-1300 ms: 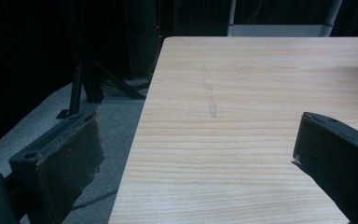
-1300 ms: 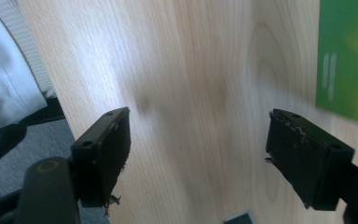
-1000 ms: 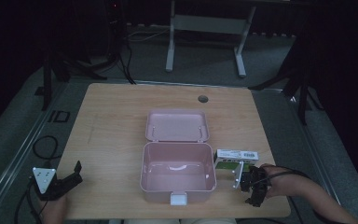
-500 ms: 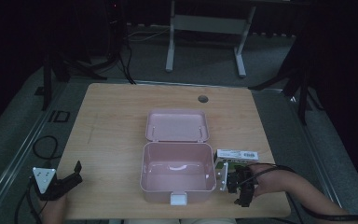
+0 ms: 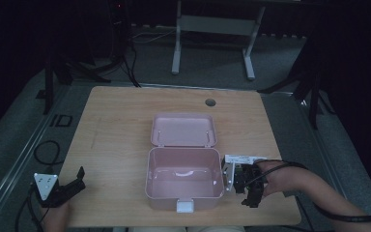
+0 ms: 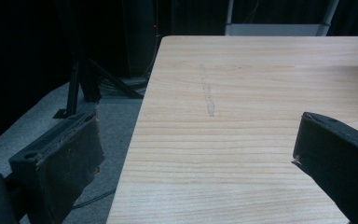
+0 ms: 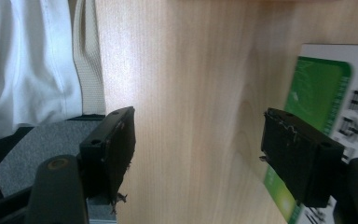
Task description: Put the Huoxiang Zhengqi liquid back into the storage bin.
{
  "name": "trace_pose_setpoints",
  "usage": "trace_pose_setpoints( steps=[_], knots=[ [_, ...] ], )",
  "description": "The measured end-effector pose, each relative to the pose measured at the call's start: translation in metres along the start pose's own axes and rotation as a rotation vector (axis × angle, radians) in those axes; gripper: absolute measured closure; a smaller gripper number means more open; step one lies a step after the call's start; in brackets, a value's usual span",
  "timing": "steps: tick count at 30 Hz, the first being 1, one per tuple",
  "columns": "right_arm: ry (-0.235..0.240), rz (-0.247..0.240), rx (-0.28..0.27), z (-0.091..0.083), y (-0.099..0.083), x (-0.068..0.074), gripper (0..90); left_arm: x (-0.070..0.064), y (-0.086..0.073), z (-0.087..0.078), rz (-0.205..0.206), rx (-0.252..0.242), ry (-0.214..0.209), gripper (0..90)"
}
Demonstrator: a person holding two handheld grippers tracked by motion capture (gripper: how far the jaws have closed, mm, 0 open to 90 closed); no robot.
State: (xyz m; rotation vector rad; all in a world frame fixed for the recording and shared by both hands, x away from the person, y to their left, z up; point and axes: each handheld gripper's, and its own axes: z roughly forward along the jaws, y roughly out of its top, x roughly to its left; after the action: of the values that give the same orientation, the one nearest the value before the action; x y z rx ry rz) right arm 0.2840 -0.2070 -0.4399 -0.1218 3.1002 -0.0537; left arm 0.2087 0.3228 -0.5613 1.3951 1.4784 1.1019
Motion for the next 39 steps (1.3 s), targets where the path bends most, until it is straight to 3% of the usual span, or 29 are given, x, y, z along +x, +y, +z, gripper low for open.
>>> trace_pose_setpoints(
  steps=[14,28,39],
  knots=[
    [-0.058,-0.006,-0.009,-0.025,-0.006,-0.021,28.0,0.000,0.000,0.000,0.000,0.000,0.000,1.7],
    [-0.106,0.041,0.009,-0.027,-0.019,-0.055,32.1,0.000,0.000,0.000,0.001,0.003,-0.001,1.6],
    [-0.088,0.094,0.046,-0.008,-0.029,-0.084,37.3,0.000,0.000,0.001,0.000,0.006,-0.005,1.7]
  ],
)
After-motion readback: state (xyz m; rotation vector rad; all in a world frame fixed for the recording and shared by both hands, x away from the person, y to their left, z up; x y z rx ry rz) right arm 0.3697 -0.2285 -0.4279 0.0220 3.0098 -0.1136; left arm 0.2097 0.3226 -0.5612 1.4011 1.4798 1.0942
